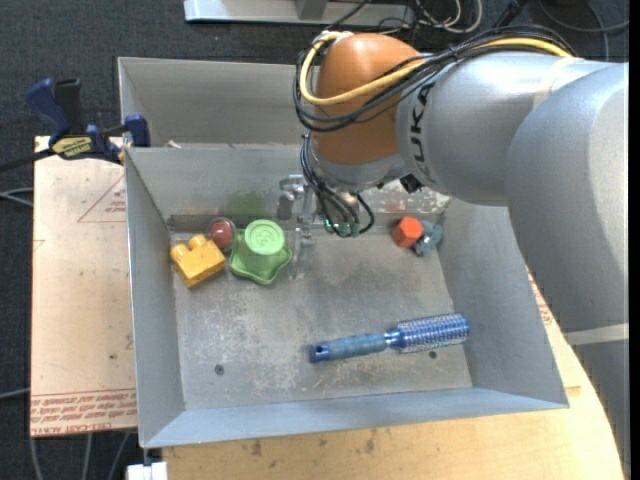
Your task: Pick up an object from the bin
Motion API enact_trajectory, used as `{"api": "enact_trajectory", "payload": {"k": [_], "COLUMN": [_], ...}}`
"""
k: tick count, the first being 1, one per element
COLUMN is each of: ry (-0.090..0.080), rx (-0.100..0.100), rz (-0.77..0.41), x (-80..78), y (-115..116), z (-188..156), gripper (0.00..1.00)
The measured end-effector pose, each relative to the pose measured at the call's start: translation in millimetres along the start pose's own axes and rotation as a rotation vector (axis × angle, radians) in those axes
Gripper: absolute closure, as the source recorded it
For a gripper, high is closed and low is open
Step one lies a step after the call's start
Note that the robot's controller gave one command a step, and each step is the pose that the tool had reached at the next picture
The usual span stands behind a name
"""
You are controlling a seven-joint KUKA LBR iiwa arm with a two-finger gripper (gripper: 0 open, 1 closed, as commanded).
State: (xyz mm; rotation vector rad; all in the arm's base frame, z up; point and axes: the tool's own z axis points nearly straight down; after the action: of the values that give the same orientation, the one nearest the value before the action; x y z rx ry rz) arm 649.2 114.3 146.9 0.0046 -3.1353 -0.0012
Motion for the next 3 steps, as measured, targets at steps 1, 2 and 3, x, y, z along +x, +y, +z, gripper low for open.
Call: {"api": "enact_trajectory", "payload": {"k": [1, 2, 3], "ry": [-0.03, -0.019, -0.016], "rx": [-0.005, -0.002, -0.002], "rz": [-0.21, -0.414, -0.41], "x": [-5.5, 0.4, 0.1], "y": [47, 126, 125], "z": [54, 73, 72], "gripper": [0.0, 0.0, 1.0]}}
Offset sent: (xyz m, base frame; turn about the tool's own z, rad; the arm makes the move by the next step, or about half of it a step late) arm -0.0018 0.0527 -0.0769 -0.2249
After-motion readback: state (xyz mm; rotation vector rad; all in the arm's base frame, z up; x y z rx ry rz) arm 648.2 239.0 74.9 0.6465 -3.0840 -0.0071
